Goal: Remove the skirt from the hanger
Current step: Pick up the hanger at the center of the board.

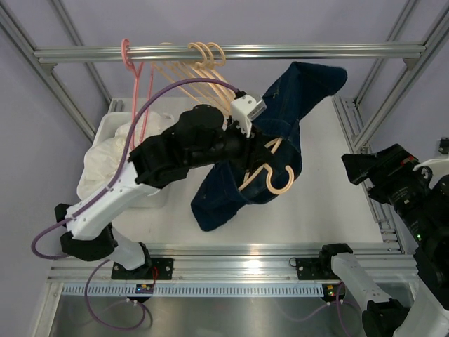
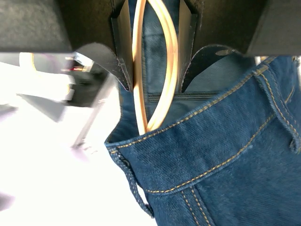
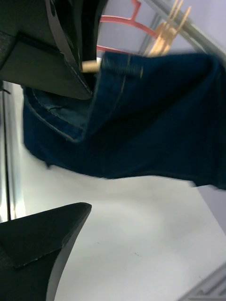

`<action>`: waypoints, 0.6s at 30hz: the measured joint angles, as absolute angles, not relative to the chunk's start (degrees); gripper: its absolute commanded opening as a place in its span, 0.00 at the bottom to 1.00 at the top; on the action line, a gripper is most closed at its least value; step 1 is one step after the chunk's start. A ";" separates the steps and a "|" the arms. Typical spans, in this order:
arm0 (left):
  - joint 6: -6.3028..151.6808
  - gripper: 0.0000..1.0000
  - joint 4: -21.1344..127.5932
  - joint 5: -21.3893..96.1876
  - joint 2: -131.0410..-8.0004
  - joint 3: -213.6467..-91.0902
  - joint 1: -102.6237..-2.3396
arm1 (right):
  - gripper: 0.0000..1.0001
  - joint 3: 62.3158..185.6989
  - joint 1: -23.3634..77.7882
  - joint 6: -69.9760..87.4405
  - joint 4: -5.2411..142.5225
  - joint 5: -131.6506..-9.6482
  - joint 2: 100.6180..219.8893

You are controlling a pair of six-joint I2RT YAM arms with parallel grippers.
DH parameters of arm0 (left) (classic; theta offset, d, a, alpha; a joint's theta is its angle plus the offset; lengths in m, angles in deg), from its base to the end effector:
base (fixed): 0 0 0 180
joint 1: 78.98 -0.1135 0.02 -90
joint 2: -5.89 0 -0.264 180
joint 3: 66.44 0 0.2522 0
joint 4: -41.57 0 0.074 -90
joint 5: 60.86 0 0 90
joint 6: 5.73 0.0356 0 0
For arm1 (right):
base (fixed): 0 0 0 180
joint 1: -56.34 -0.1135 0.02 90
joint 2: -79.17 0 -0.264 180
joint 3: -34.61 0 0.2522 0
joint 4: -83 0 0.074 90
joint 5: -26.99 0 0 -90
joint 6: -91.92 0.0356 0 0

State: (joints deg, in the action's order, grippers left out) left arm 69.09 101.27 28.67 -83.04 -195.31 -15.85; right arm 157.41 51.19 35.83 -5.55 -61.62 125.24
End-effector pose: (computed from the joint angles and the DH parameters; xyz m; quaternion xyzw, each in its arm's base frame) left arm 0.1411 -0.2778 0.5023 0.3302 0.7483 -0.3606 0.4482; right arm 0.0021 -0.0007 0.5266 0.2002 0.7499 0.2019 0.5974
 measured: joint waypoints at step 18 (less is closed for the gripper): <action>43.95 0.00 71.06 49.98 -73.99 -167.97 -13.92 | 1.00 145.52 51.19 35.28 1.97 -87.65 123.99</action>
State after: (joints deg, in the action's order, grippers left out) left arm 43.95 71.06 49.98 -73.99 -167.97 -13.92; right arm 145.52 51.19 35.28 1.97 -87.65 123.99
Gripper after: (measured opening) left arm 0.353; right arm 0.993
